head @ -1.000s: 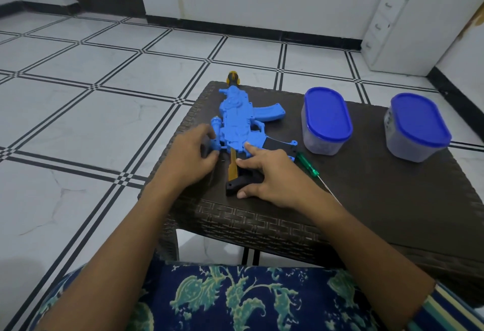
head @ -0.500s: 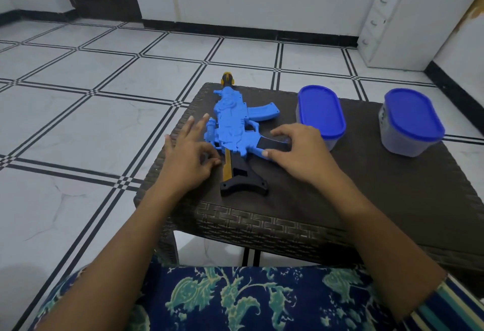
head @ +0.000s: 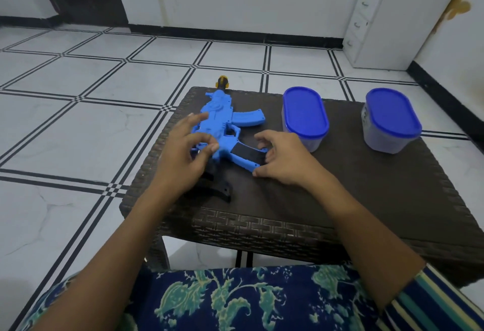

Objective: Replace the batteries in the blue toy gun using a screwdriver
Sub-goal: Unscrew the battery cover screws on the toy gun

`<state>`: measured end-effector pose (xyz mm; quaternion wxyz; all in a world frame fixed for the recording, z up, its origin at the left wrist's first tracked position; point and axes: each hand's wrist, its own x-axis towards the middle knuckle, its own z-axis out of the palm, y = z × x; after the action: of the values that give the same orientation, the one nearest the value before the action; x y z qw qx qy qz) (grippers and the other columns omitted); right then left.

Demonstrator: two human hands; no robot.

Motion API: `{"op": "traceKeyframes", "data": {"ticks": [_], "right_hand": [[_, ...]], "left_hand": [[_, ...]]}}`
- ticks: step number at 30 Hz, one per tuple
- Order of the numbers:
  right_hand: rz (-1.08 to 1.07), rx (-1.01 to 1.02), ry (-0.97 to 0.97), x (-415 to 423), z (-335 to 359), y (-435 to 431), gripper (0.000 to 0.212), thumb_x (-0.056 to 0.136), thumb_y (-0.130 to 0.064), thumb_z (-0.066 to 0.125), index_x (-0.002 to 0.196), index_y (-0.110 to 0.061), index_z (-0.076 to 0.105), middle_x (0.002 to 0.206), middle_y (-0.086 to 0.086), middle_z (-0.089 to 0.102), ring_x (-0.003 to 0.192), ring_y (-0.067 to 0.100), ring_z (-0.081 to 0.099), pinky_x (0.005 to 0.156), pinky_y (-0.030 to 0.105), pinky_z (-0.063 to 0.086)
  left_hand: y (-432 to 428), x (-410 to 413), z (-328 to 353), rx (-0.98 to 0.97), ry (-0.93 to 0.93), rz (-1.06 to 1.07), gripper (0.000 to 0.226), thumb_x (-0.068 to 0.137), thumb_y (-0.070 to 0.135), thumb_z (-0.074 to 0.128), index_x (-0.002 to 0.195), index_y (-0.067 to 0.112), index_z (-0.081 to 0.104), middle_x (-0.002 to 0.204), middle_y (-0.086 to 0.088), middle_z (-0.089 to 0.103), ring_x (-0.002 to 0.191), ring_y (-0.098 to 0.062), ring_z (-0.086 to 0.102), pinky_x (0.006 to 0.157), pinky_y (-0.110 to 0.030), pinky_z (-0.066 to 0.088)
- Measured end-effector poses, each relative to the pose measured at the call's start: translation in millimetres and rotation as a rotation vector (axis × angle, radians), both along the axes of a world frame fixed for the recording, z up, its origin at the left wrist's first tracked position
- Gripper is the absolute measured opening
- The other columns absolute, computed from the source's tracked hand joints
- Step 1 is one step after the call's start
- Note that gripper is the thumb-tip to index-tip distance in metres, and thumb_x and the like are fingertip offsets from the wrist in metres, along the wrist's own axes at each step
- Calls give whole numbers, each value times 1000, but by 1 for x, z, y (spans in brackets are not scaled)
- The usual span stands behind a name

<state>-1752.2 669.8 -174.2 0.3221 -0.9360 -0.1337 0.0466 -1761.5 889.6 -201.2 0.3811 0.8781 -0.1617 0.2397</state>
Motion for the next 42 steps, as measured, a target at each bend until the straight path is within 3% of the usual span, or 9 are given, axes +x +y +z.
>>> {"op": "traceKeyframes", "data": {"ticks": [5,9,15,19,27,29,33,37,42], "right_hand": [[42,218,101,-11,6,-4,65,64,-10,89,123,-12,63,104,5,71,78,18,72,78,34,61],[82,375,17,-20,1,-4,39,71,2,80,108,-10,72,86,6,75,80,23,73,78,35,61],[13,362,-187,-21,-3,-18,19,79,-4,78,97,-11,77,81,-4,75,75,7,72,74,24,60],[52,294,-391,-19,-5,-23,14,82,-9,77,96,-12,78,80,-6,74,71,5,68,67,19,56],[64,220,-454,-19,-8,-32,7,84,-11,73,90,-10,76,79,-2,73,68,9,63,62,27,53],[57,148,-423,-19,-7,-34,6,84,-14,71,88,-12,74,79,-3,71,69,8,62,63,26,53],[-172,19,-312,-12,-6,-45,3,81,-20,67,78,-20,68,68,-8,65,68,10,61,68,38,57],[-379,-6,-160,-2,-10,-59,11,79,-22,69,69,-18,68,65,-7,64,68,13,63,72,39,59],[-406,-104,-8,3,-20,-60,15,82,-23,70,71,-14,71,75,1,71,72,14,66,74,40,60]], "left_hand": [[-34,-3,-6,23,89,-150,13,81,29,62,82,20,71,129,7,57,122,-5,46,103,-60,32],[-55,-4,-6,21,177,-171,9,83,21,66,83,15,72,130,5,57,120,-7,47,109,-60,21],[-63,0,0,-131,268,-184,10,84,25,66,78,26,73,122,13,60,106,3,55,107,-53,32],[-69,-3,4,-345,358,-238,13,85,15,68,79,26,74,112,6,67,106,-6,61,91,-37,50],[-75,-4,5,-447,431,-196,12,80,19,73,90,13,76,102,2,72,101,-10,65,91,-44,52],[-72,-5,7,-318,366,-213,16,79,23,74,91,13,76,103,3,72,99,-10,66,89,-42,53],[-53,-7,8,371,97,-99,38,76,48,72,105,23,71,119,8,64,110,-11,57,90,-28,45],[-38,-9,7,338,183,-40,61,66,66,67,111,26,65,117,12,62,108,-9,56,87,-27,46],[-37,-9,6,465,166,-41,56,64,61,72,107,24,67,116,11,63,106,-10,58,87,-29,49]]}}
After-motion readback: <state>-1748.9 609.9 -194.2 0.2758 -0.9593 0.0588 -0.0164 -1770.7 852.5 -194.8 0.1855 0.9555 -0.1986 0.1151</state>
